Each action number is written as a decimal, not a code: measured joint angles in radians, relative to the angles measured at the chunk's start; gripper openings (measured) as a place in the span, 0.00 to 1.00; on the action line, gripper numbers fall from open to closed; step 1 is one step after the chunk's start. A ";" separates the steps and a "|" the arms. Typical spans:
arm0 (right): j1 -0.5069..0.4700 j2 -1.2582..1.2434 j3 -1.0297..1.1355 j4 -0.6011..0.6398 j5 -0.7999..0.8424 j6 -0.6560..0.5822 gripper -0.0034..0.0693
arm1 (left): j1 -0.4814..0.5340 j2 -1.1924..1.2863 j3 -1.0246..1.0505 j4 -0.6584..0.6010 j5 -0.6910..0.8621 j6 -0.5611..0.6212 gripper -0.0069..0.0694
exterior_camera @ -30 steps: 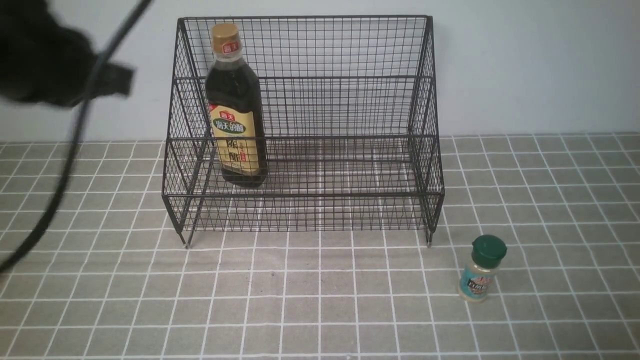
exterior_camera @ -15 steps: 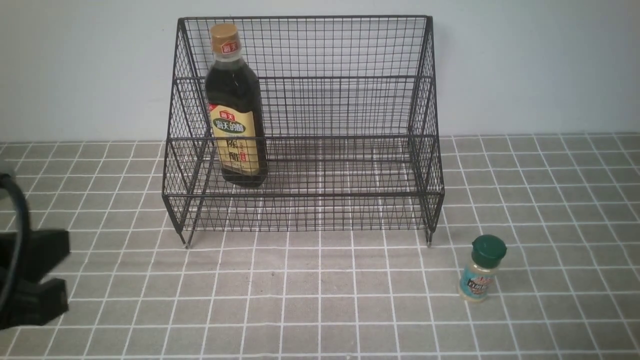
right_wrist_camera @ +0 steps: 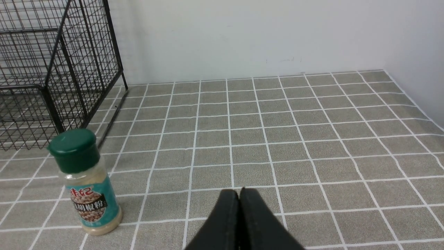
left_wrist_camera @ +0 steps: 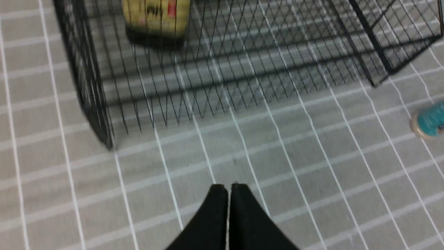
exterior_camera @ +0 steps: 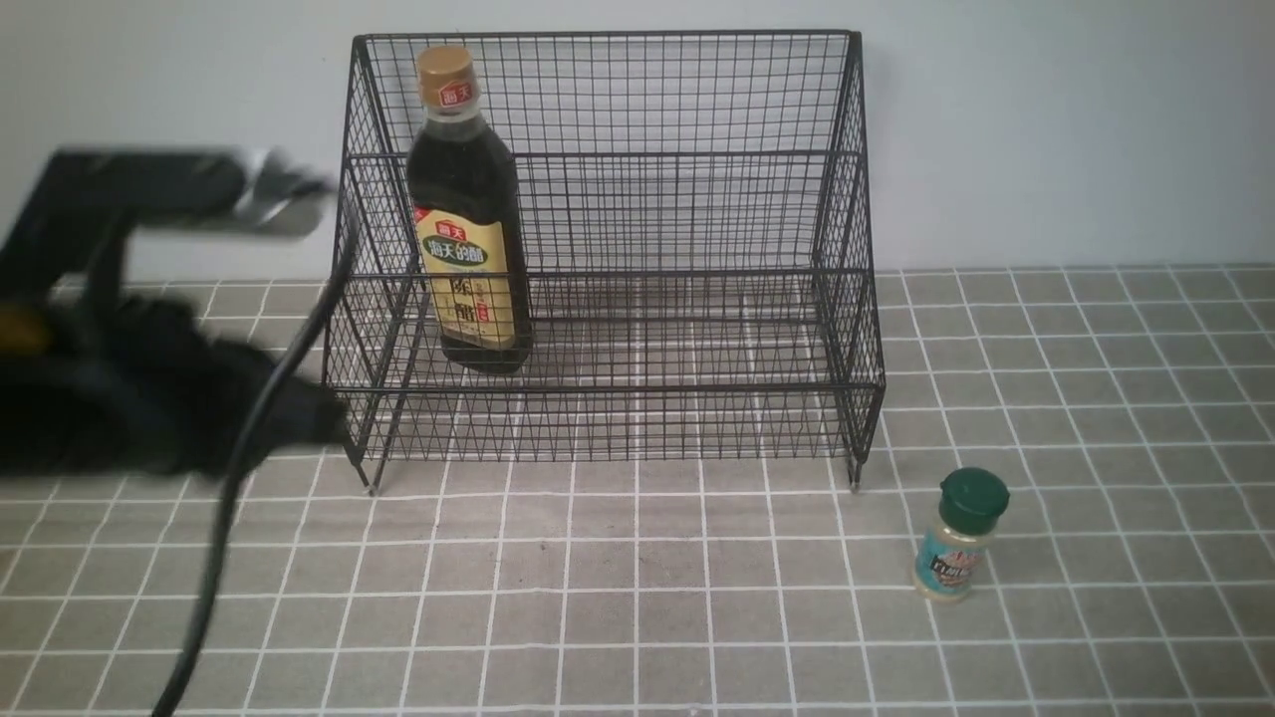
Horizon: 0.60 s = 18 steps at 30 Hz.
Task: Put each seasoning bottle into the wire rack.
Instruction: Use the left arm to put the condiment bottle back on the shelf
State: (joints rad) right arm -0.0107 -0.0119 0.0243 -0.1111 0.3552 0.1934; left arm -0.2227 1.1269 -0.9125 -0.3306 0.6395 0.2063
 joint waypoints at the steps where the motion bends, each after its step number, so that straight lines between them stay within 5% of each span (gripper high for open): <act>1: 0.000 0.000 0.000 0.000 0.000 0.000 0.03 | 0.000 0.056 -0.038 -0.001 -0.031 0.020 0.08; 18: 0.000 0.000 0.000 0.000 0.000 0.000 0.03 | 0.000 0.457 -0.277 -0.017 -0.205 0.086 0.08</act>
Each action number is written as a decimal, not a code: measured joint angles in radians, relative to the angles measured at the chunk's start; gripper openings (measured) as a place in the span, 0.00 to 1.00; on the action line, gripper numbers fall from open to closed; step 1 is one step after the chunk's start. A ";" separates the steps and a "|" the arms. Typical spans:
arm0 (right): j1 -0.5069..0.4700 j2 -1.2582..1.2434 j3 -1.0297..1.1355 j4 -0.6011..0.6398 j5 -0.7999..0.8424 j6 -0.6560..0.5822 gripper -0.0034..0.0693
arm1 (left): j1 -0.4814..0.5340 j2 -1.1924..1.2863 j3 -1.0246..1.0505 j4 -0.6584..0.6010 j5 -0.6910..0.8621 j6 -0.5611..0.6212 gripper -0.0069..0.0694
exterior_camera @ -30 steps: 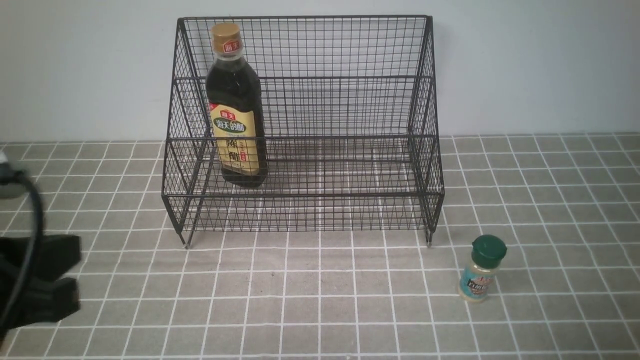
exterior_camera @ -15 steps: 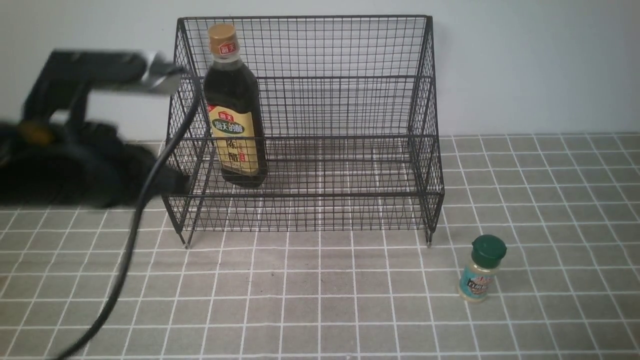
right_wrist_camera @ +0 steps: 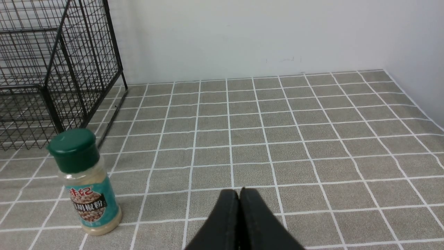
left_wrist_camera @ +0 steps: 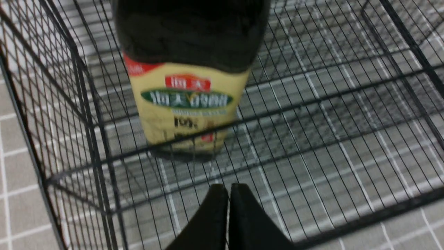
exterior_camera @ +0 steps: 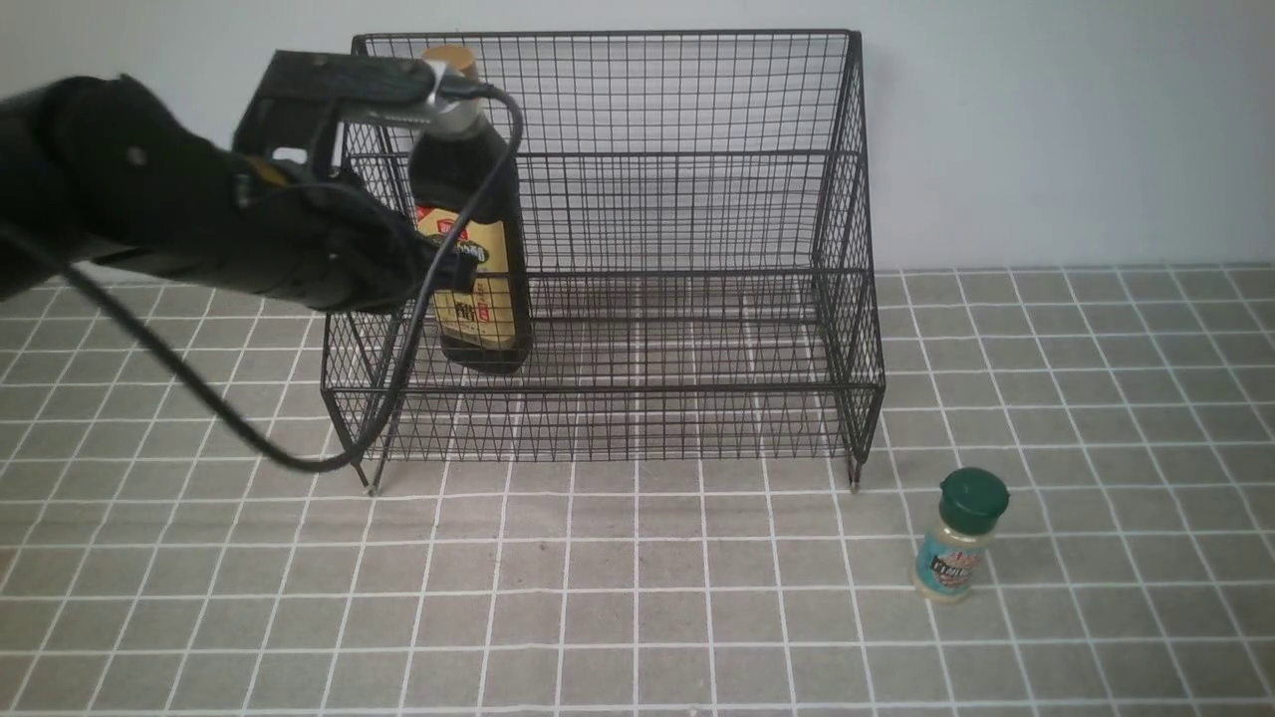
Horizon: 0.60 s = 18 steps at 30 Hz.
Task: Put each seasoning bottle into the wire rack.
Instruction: Use the left arm to put the condiment bottle back on the shelf
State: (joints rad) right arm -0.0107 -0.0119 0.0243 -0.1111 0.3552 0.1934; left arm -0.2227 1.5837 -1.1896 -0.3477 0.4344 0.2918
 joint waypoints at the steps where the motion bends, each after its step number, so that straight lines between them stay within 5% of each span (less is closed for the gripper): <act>1: 0.000 0.000 0.000 0.000 0.000 0.000 0.03 | 0.000 0.008 -0.002 -0.006 -0.013 0.000 0.08; 18: 0.000 0.000 0.000 0.000 0.000 0.000 0.03 | 0.000 0.115 -0.028 -0.069 -0.134 0.008 0.08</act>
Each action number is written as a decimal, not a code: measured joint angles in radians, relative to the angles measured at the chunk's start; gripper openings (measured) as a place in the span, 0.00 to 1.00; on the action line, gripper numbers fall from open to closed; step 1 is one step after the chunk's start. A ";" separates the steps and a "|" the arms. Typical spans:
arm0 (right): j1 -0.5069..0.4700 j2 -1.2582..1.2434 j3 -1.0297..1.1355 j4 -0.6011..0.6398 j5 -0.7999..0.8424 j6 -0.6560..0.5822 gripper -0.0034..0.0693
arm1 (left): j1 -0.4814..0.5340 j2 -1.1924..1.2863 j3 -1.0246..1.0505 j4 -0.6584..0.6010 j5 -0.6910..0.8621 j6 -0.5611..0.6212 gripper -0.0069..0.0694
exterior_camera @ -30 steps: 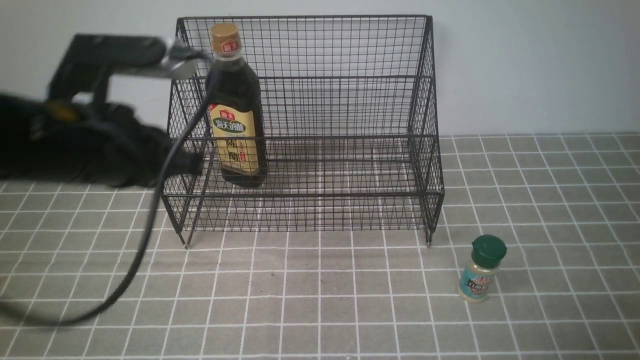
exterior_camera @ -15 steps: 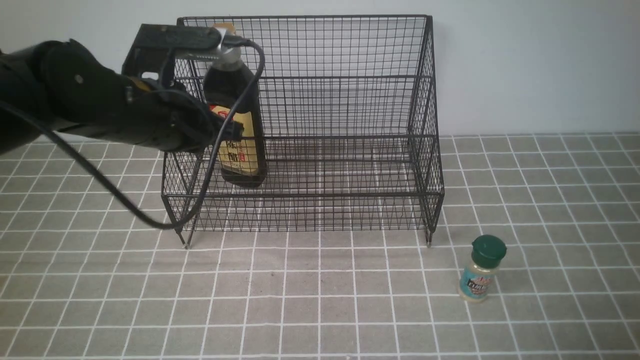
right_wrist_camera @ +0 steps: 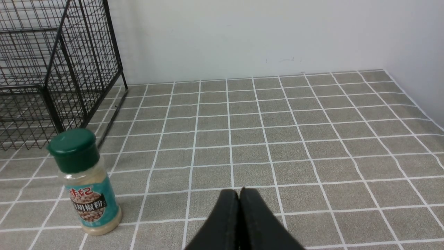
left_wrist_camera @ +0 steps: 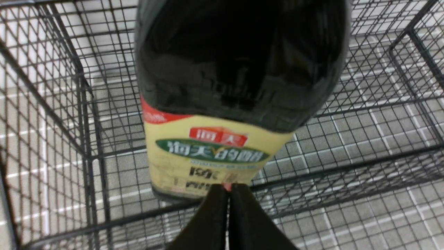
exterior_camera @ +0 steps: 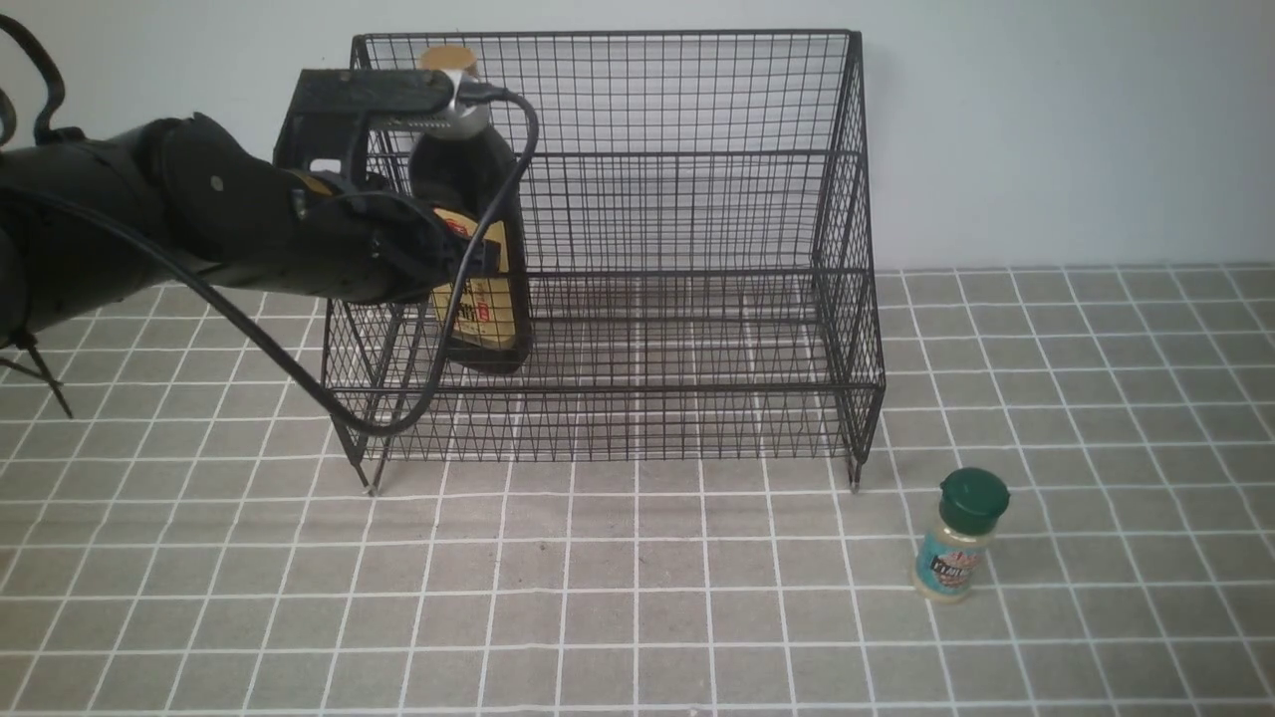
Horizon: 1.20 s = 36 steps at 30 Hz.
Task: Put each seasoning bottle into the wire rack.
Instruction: Use the left arm to put the condiment bottle back on the shelf
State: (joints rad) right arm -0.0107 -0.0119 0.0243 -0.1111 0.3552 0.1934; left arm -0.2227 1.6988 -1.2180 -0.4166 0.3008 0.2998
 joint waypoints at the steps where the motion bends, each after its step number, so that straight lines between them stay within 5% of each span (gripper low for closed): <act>1: 0.000 0.000 0.000 0.000 0.000 0.000 0.03 | 0.000 0.005 -0.004 0.000 -0.001 0.001 0.08; 36: 0.000 0.000 0.000 0.000 0.000 0.000 0.03 | -0.030 0.037 -0.014 -0.010 -0.072 0.058 0.08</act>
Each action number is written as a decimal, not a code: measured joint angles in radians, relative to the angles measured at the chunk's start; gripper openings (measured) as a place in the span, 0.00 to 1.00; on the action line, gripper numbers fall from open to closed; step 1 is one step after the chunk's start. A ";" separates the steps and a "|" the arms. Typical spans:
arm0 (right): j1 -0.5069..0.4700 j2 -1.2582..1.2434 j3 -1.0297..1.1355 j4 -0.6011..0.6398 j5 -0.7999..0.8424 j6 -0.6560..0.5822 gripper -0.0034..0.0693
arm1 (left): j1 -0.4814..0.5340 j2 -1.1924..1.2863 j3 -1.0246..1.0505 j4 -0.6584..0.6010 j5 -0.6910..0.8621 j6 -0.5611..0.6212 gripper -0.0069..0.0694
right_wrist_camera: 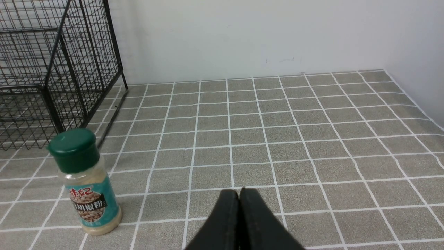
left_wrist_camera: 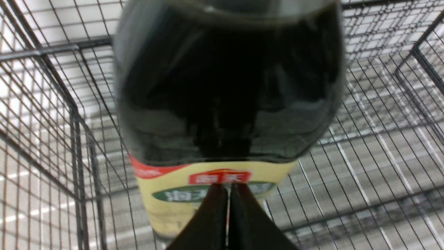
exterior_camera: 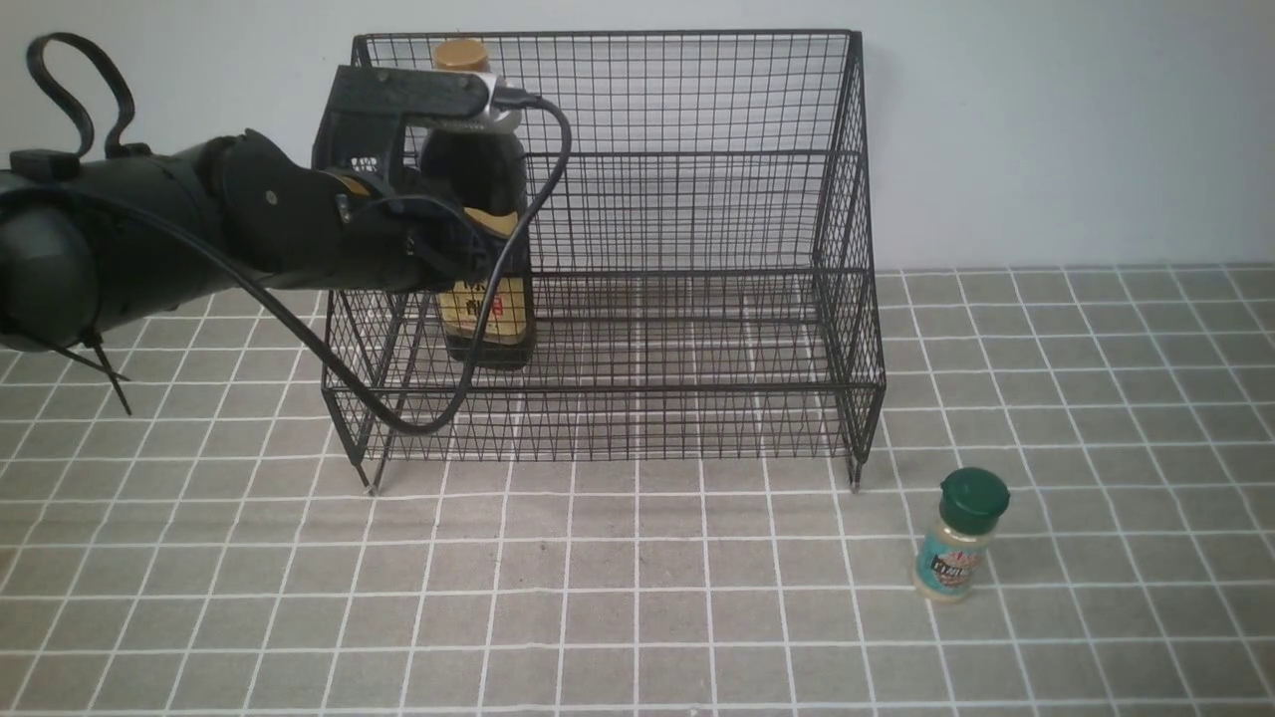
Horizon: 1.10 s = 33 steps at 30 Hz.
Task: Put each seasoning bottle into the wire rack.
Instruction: Use the left arm to put the condiment bottle back on the shelf, then use the right arm to grab the condiment bottle closest to it
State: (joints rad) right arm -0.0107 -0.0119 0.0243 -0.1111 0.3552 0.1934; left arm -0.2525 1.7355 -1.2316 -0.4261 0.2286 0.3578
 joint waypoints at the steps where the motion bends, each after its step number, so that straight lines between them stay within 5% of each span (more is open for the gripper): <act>1: 0.000 0.000 0.000 0.000 0.000 0.000 0.03 | 0.000 -0.012 0.000 0.001 0.021 0.002 0.08; 14: 0.000 0.000 0.000 0.000 0.000 0.000 0.03 | 0.056 -0.339 0.028 0.020 0.367 0.027 0.08; 33: 0.000 0.000 0.000 0.000 0.000 0.000 0.03 | 0.068 -1.138 0.604 -0.054 0.307 -0.062 0.08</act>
State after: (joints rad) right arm -0.0107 -0.0119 0.0243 -0.1111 0.3552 0.1934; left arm -0.1845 0.5974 -0.6279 -0.4804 0.5353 0.2956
